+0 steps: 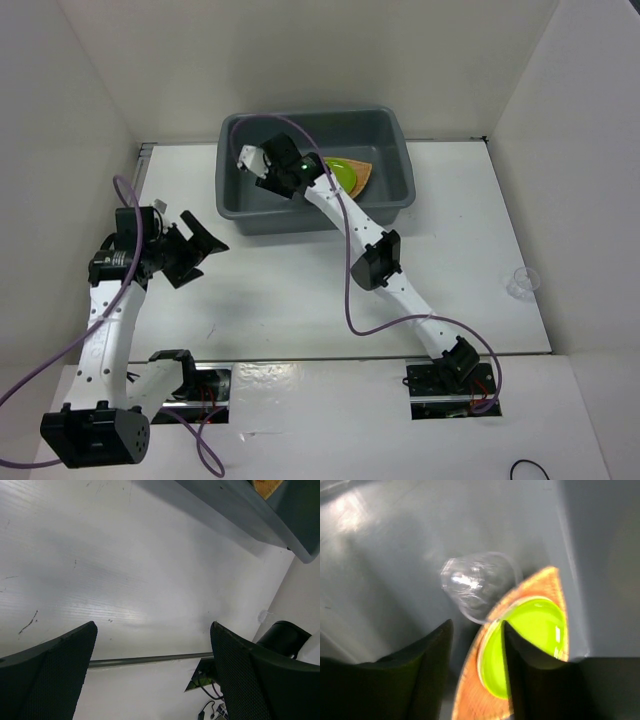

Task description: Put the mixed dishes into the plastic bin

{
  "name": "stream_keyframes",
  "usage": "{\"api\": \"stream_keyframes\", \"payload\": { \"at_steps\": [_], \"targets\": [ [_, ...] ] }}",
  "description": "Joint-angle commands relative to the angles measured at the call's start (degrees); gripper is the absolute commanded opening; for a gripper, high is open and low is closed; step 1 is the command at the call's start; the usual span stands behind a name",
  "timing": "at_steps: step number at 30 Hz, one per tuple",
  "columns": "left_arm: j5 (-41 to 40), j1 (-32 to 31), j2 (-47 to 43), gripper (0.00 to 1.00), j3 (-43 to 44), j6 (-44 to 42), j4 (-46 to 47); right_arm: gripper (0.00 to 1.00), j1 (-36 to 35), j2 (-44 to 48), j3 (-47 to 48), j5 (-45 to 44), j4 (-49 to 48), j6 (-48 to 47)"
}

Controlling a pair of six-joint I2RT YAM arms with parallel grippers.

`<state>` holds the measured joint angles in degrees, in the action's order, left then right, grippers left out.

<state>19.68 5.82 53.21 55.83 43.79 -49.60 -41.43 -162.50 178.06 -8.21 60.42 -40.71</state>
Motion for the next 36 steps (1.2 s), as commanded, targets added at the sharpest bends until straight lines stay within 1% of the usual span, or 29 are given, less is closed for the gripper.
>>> {"api": "stream_keyframes", "payload": {
  "at_steps": [1, 3, 4, 5, 7, 8, 10, 11, 12, 14, 15, 16, 17, 18, 19, 20, 21, 22, 23, 24, 25, 26, 29, 32, 34, 36],
  "targets": [
    [0.3, 0.3, -1.4, 1.0, 0.4, 0.2, 1.2, 0.61, 2.2, 14.5, 1.7, -4.3, -7.3, 12.8],
    [-0.3, 0.3, -1.4, 1.0, 0.9, 0.2, 1.9, 0.71, 4.0, 17.9, 1.7, -6.8, -7.9, 16.5],
    [-0.3, 0.3, -0.9, 1.0, 0.9, -0.3, 2.4, 0.77, 4.7, 19.4, 1.7, -9.3, -5.3, 19.6],
    [-0.3, 0.3, -0.9, 1.0, 0.9, -0.3, 2.4, 0.77, 6.5, 22.2, 1.7, -10.0, -3.3, 21.1],
    [-0.3, 0.3, -0.2, 1.0, 0.9, -0.8, 3.6, 0.79, 9.5, 24.6, 1.7, -9.0, 1.9, 23.8],
    [-0.3, 0.3, -0.2, 1.0, 0.9, -0.8, 3.6, 0.81, 13.0, 26.2, 1.7, -7.7, 6.9, 25.6],
    [0.4, 0.3, 0.3, 1.0, -0.5, -0.8, 5.6, 0.82, 16.4, 27.7, 0.5, -7.7, 11.5, 26.2],
    [0.9, 0.3, 0.3, 1.0, -0.5, -0.8, 6.2, 0.83, 17.9, 31.0, -1.8, -9.2, 11.6, 25.7],
    [1.4, 0.3, 0.8, 1.0, -1.3, -0.8, 6.7, 0.85, 21.2, 32.9, -7.6, -10.1, 11.6, 25.7],
    [1.4, 0.3, 1.5, 1.0, -2.5, -0.8, 7.5, 0.85, 24.8, 37.1, -14.0, -8.4, 12.2, 25.7],
    [2.1, 0.3, 1.5, 1.0, -2.5, -1.3, 8.1, 0.85, 28.7, 42.2, -22.2, -7.1, 12.9, 25.1],
    [2.9, 0.3, 2.2, 1.0, -2.5, -1.3, 8.7, 0.85, 30.9, 45.0, -27.0, -5.7, 12.9, 25.1],
    [2.9, 0.3, 3.2, 1.0, -2.5, -1.9, 8.7, 0.86, 33.1, 47.7, -37.9, -3.9, 11.9, 24.5],
    [3.4, 0.3, 3.7, 1.0, -2.5, -1.9, 9.3, 0.86, 35.1, 53.4, -44.1, -3.9, 10.7, 24.5],
    [3.4, 0.3, 4.9, 1.0, -2.5, -2.6, 9.8, 0.86, 38.9, 56.5, -50.8, -3.9, 8.7, 23.9],
    [3.4, 0.3, 5.6, 1.0, -2.5, -2.6, 9.8, 0.86, 40.6, 59.6, -64.0, -4.9, 3.3, 23.3],
    [3.4, 0.3, 6.8, 1.0, -2.5, -3.2, 10.5, 0.86, 43.0, 66.3, -70.7, -6.9, -0.2, 21.0],
    [4.0, 0.3, 7.3, 1.0, -1.9, -3.2, 10.5, 0.86, 44.0, 70.0, -77.4, -8.3, -4.4, 19.8],
    [4.0, 0.3, 8.0, 1.0, -1.9, -3.2, 11.2, 0.86, 44.6, 73.4, -89.8, -9.8, -8.4, 18.6],
    [4.5, 0.3, 9.3, 1.0, -1.9, -3.2, 11.9, 0.86, 44.6, 79.2, -95.4, -13.1, -15.2, 16.3],
    [4.5, 0.3, 9.9, 1.0, -1.9, -3.2, 11.9, 0.86, 45.2, 81.5, -100.1, -14.7, -17.7, 15.8],
    [5.2, 0.3, 10.7, 1.0, -1.3, -3.2, 11.9, 0.86, 45.8, 83.1, -107.1, -15.6, -19.2, 15.7],
    [5.2, -0.2, 13.1, 1.0, 0.1, -3.9, 12.5, 0.85, 49.4, 85.2, -114.1, -17.0, -21.4, 16.9],
    [5.2, -0.2, 15.6, 1.0, 1.8, -5.3, 12.0, 0.85, 53.4, 85.2, -118.4, -17.5, -22.7, 18.1],
    [5.8, -0.2, 17.2, 1.0, 2.4, -5.8, 12.0, 0.85, 55.1, 83.6, -120.7, -17.5, -23.5, 18.1],
    [6.4, -0.7, 18.9, 1.0, 3.2, -5.8, 12.0, 0.85, 58.8, 82.3, -121.4, -16.5, -24.3, 18.1]
  ]
}}
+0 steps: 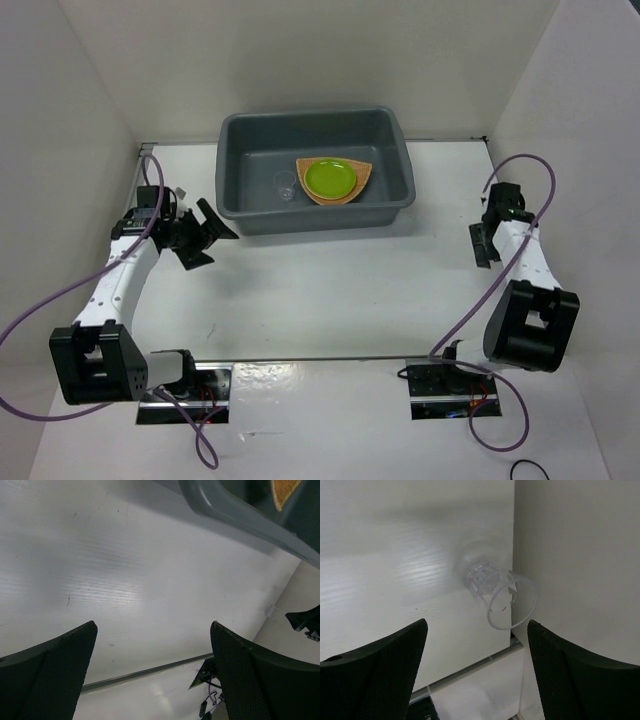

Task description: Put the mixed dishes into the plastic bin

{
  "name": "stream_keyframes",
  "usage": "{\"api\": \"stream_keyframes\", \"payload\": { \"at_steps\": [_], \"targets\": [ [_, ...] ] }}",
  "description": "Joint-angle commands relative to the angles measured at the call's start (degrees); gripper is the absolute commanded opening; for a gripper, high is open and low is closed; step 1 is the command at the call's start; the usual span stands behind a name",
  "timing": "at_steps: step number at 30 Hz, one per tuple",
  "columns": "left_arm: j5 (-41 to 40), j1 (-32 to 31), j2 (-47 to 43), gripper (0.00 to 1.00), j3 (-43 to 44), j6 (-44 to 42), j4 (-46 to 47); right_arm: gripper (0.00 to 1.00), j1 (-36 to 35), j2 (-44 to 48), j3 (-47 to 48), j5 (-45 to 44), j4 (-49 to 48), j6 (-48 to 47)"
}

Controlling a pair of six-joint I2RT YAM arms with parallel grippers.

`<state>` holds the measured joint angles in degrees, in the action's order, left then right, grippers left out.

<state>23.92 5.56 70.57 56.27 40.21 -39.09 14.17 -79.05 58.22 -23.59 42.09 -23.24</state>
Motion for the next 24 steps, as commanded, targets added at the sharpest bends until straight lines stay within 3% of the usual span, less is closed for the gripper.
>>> {"api": "stream_keyframes", "payload": {
  "at_steps": [1, 6, 13, 20, 24],
  "targets": [
    [2.2, -0.5, 2.1, 1.0, 3.8, -2.2, 1.0, 0.85, 4.6, -2.0, -1.5, -0.1, -6.0, 0.7],
    [2.2, -1.0, 4.1, 1.0, 6.9, -3.4, -0.3, 0.78, 11.7, -7.0, -0.3, 4.7, -5.4, 0.7],
    [1.7, -1.0, 4.8, 1.0, 7.0, -2.8, -0.2, 0.69, 11.8, -7.0, -0.3, 6.6, -4.3, -0.5],
    [1.7, -1.0, 2.6, 1.0, 4.8, -2.1, 0.3, 0.41, 11.8, -9.1, -0.8, 7.7, -4.3, -0.5],
    [1.7, -1.0, 1.4, 1.0, 3.7, -2.1, -0.2, 0.15, 11.8, -12.8, 2.1, 8.4, -2.2, 0.6]
  ]
}}
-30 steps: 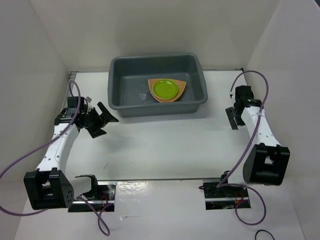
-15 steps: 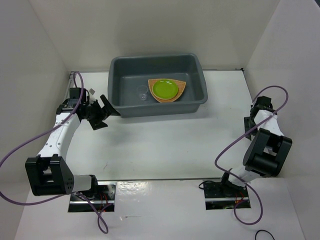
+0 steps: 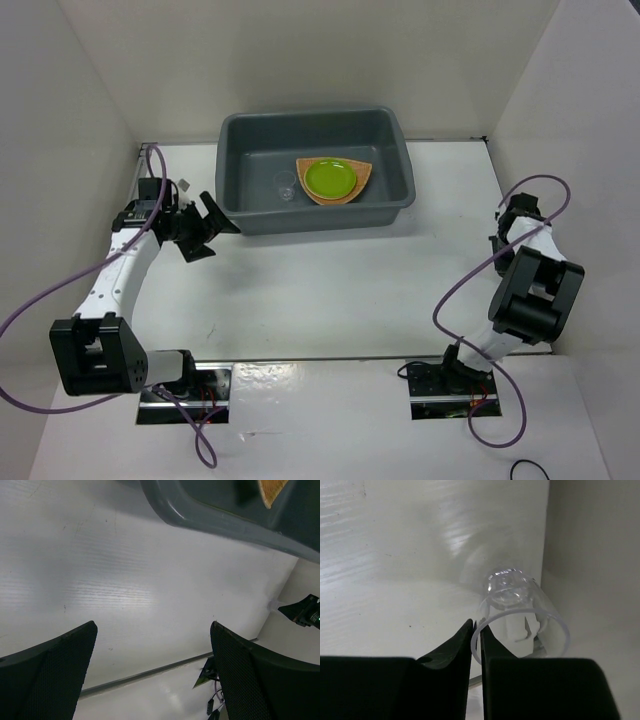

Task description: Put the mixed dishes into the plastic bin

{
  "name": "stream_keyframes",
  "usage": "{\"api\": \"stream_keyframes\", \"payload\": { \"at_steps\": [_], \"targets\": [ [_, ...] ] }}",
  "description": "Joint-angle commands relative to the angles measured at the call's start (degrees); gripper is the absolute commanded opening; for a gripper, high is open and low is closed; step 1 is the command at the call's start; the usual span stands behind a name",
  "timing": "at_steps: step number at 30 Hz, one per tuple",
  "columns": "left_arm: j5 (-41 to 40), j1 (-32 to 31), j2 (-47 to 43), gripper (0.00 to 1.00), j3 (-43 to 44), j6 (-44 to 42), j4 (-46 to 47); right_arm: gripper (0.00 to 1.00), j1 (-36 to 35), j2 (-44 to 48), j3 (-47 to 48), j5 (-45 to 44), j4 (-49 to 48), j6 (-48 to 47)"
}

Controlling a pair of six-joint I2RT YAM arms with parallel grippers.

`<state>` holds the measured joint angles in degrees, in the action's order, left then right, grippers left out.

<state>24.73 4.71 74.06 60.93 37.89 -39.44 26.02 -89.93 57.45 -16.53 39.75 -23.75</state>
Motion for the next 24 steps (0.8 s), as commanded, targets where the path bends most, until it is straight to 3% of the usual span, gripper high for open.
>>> {"api": "stream_keyframes", "payload": {
  "at_steps": [1, 5, 6, 10, 13, 16, 17, 19, 21, 23, 24],
  "targets": [
    [0.8, -0.1, -2.8, 1.0, -1.5, 0.2, 0.2, 0.13, -0.1, -2.5, 3.4, 1.3, 0.2, 1.1],
    [1.4, -0.1, -3.9, 1.0, -3.5, 0.2, 0.2, 0.09, -0.1, -2.5, 4.7, 1.3, 0.9, 1.1],
    [1.4, -0.1, -4.5, 1.0, -3.5, 0.7, 0.2, 0.0, -0.1, -2.5, 4.7, 1.3, 0.9, 1.1],
    [1.4, -0.1, -6.4, 1.0, -4.8, 0.7, 0.2, 0.0, -0.6, -2.0, 9.8, 6.2, 6.1, 1.1],
    [1.4, -0.1, -6.9, 1.0, -4.8, 0.7, 0.2, 0.0, -7.0, 1.9, 20.5, 12.5, 13.8, 1.8],
    [1.4, -0.1, -6.9, 1.0, -4.2, 0.7, -0.4, 0.0, -21.8, 4.3, 37.8, 16.5, 16.6, 0.2],
    [1.4, -0.1, -6.9, 1.0, -4.2, 1.2, -0.4, 0.0, -31.5, 3.7, 41.3, 15.1, 16.6, 0.2],
    [1.4, -0.1, -6.9, 1.0, -4.2, 1.2, 0.2, 0.0, -41.0, 0.9, 51.6, 11.4, 16.6, -1.7],
    [1.4, -0.1, -6.9, 1.0, -3.4, 1.2, 0.2, 0.0, -49.6, -7.9, 60.5, 11.3, 19.4, -2.3],
    [0.1, -0.1, -6.9, 1.0, -2.0, 1.2, -0.4, 0.0, -54.5, -20.3, 77.5, 13.5, 25.6, -2.3],
    [0.1, -0.1, -7.5, 1.0, -2.0, 1.2, -0.4, 0.0, -55.9, -25.4, 93.4, 14.4, 28.6, -2.9]
  ]
}}
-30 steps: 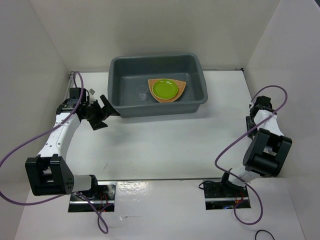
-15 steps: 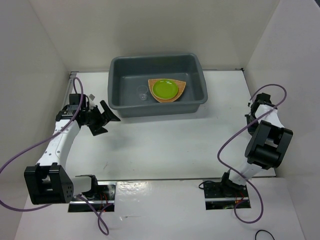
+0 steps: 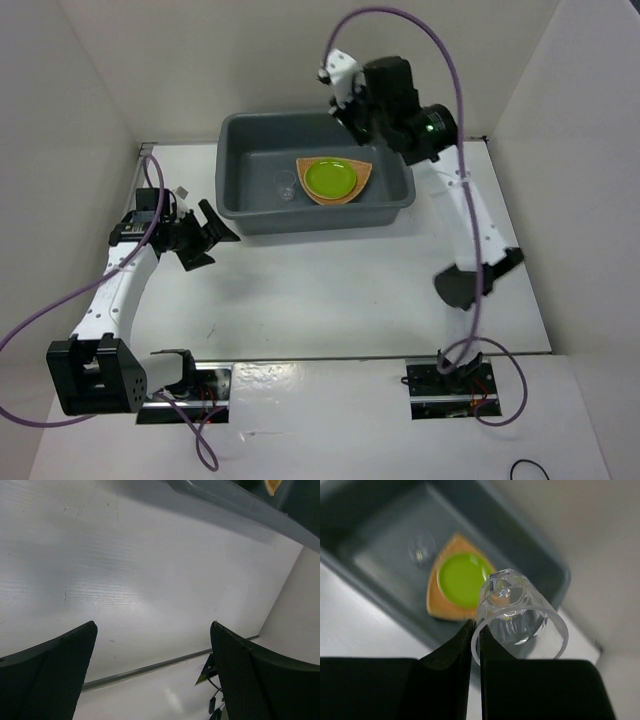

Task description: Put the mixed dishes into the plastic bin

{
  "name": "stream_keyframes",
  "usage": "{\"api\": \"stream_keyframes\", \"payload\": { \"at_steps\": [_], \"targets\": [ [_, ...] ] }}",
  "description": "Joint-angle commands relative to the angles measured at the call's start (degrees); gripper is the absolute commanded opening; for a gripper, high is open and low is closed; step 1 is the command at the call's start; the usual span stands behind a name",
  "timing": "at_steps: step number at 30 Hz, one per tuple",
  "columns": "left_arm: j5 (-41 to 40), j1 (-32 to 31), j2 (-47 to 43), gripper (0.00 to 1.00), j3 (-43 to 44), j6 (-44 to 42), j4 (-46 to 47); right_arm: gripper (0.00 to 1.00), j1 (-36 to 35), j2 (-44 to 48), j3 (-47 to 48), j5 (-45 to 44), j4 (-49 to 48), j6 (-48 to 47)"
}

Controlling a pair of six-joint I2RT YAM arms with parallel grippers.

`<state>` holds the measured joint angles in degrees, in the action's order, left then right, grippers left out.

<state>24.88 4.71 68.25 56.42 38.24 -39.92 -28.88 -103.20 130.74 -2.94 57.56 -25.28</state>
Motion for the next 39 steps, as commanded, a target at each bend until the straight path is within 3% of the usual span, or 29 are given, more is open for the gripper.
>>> {"api": "stream_keyframes", "payload": {
  "at_steps": [1, 2, 5, 12, 27, 39],
  "targets": [
    [0.0, 0.5, -2.2, 1.0, 2.5, 0.9, 0.1, 0.0, -2.6, -17.9, 30.5, 0.8, 14.3, -1.4],
    [0.0, 1.0, -2.2, 1.0, 2.5, 0.9, 0.1, 0.0, -6.5, -26.7, 37.2, -3.3, 17.3, -2.3],
    [0.0, 1.0, -3.3, 1.0, 2.5, 0.9, -1.0, 0.0, -11.4, -35.6, 44.7, -5.9, 16.8, -8.0],
    [0.0, 1.5, -7.5, 1.0, 0.7, 2.0, -2.7, 0.0, -16.0, -45.3, 45.2, -2.3, 16.8, -8.9],
    [-1.7, 1.5, -10.4, 1.0, -0.7, 2.5, -6.7, 0.03, -12.2, -52.7, 40.0, 6.1, 16.8, -10.8],
    [-3.3, 1.5, -13.2, 1.0, -0.2, 3.6, -9.6, 0.07, -11.1, -55.2, 41.5, 10.9, 16.8, -14.4]
  ]
}}
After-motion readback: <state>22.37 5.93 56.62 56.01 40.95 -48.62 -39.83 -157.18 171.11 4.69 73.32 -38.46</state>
